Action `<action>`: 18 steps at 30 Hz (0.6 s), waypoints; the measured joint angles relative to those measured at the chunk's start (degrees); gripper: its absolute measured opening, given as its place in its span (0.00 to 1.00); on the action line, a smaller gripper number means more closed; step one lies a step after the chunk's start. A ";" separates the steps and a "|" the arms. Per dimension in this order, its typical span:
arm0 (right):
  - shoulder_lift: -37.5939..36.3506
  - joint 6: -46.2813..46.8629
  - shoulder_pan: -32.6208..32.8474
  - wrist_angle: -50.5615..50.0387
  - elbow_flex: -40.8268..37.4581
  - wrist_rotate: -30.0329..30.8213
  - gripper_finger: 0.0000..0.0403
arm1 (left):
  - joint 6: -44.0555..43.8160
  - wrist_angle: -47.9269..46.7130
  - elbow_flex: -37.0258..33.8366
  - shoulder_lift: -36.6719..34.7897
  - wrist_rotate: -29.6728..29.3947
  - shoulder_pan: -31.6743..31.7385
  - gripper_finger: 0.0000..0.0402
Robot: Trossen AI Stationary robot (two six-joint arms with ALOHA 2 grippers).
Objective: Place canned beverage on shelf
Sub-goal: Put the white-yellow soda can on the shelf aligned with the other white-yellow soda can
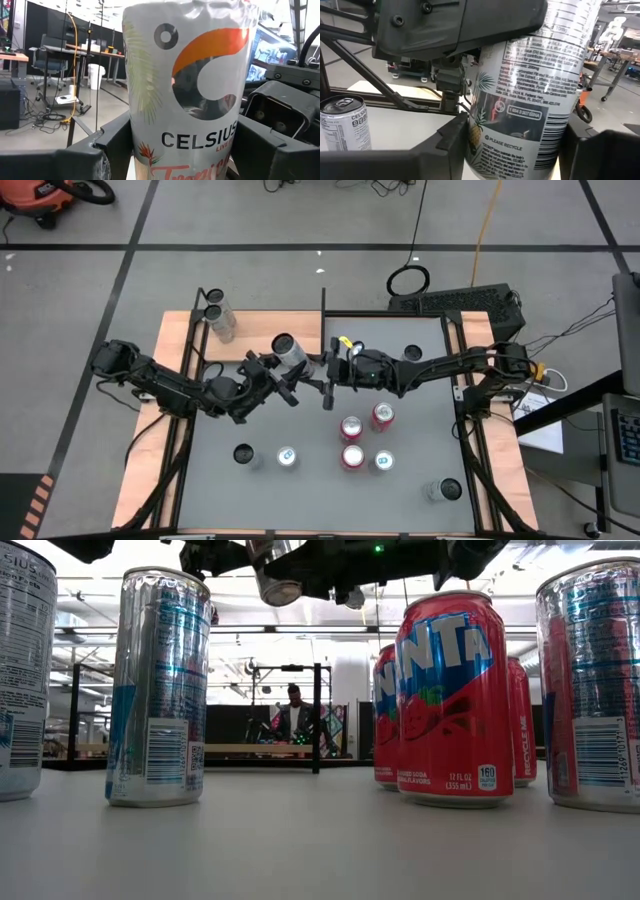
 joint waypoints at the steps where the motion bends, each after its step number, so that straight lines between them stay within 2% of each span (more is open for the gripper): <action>1: 0.00 0.17 0.00 -0.01 0.00 -0.05 0.41 | 0.01 -0.03 0.00 0.00 -0.13 -0.03 0.66; 13: -0.66 -0.06 0.04 0.01 0.00 -1.59 0.41 | 6.66 2.32 0.04 -0.13 0.35 -2.16 0.79; 18: -0.66 1.60 -0.72 -0.30 0.00 -5.59 0.41 | 7.43 2.89 0.04 -0.15 -0.21 -2.14 0.80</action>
